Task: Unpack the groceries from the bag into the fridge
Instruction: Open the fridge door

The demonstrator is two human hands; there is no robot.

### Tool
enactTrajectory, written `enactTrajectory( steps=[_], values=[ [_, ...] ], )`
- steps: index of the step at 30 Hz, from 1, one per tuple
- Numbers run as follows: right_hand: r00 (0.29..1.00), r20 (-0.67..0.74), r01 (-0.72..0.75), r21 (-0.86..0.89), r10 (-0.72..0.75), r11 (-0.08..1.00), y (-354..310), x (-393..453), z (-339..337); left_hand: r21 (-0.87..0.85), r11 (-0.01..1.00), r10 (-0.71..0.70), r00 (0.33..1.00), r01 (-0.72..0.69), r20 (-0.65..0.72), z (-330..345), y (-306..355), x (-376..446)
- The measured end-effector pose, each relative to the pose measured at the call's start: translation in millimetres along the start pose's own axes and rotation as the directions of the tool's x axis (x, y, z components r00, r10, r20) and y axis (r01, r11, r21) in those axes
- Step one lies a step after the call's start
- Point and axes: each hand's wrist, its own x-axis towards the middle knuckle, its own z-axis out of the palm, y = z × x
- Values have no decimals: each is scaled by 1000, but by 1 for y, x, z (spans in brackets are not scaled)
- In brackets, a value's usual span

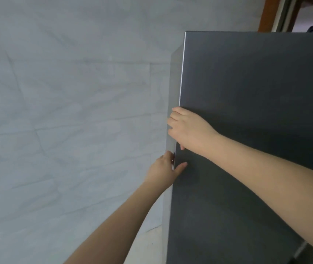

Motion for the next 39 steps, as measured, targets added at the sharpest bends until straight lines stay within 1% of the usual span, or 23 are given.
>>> enactTrajectory(
  steps=[2,6,8,10,11,13,15,17,18,19,22,24,26,29,31,34,37,39],
  values=[
    [999,-33,1,14,0,1000,1,-1,-1,34,999,-11,1000,11,-9,4,3,3],
    [999,-32,-31,17,32,999,-1,-5,-2,74,996,-36,998,40,-50,7,5,2],
    [1000,-11,-18,11,18,1000,-1,-5,-3,77,995,-53,996,58,-65,8,6,0],
    [999,21,-38,-62,39,997,-2,-3,-7,84,994,-60,996,66,-68,8,7,-2],
    [996,72,-53,-87,60,995,-5,-2,-12,87,994,-58,996,64,-71,7,8,-3],
    [988,114,-101,-52,107,994,-7,3,-11,81,995,-56,996,62,-76,6,10,-4],
    [991,93,-89,-31,91,996,-10,6,3,75,995,-64,995,70,-75,4,13,-7],
    [992,55,-108,-104,114,989,-15,-1,-17,71,995,-65,996,70,-61,3,14,-9],
    [995,21,-90,-107,92,990,-18,-3,-21,69,996,-58,997,62,-50,3,13,-10],
    [997,19,-77,-62,78,995,-20,-5,-24,72,996,-45,998,48,-42,2,12,-13],
    [992,19,-122,-77,124,989,-28,-17,-29,75,997,15,999,-11,-47,2,10,-25],
    [988,-27,-155,-46,154,987,-33,-25,-34,79,996,42,998,-38,-46,2,10,-36],
    [983,-26,-184,-27,183,983,-36,-34,-47,74,995,67,997,-64,-42,2,12,-48],
    [982,5,-190,-47,191,981,-46,-48,-59,32,995,91,995,-90,-33,0,17,-66],
    [976,60,-205,-56,208,977,-50,-60,-73,31,993,111,993,-110,-29,-3,21,-81],
    [961,113,-250,-29,252,968,-58,-82,-92,17,988,154,988,-153,-21,-2,28,-107],
    [938,158,-305,-42,308,951,-70,-111,-108,-7,975,222,975,-222,-10,1,38,-136],
    [929,150,-334,-47,337,941,-77,-133,-118,-18,959,282,959,-282,8,3,45,-154]
  ],
)
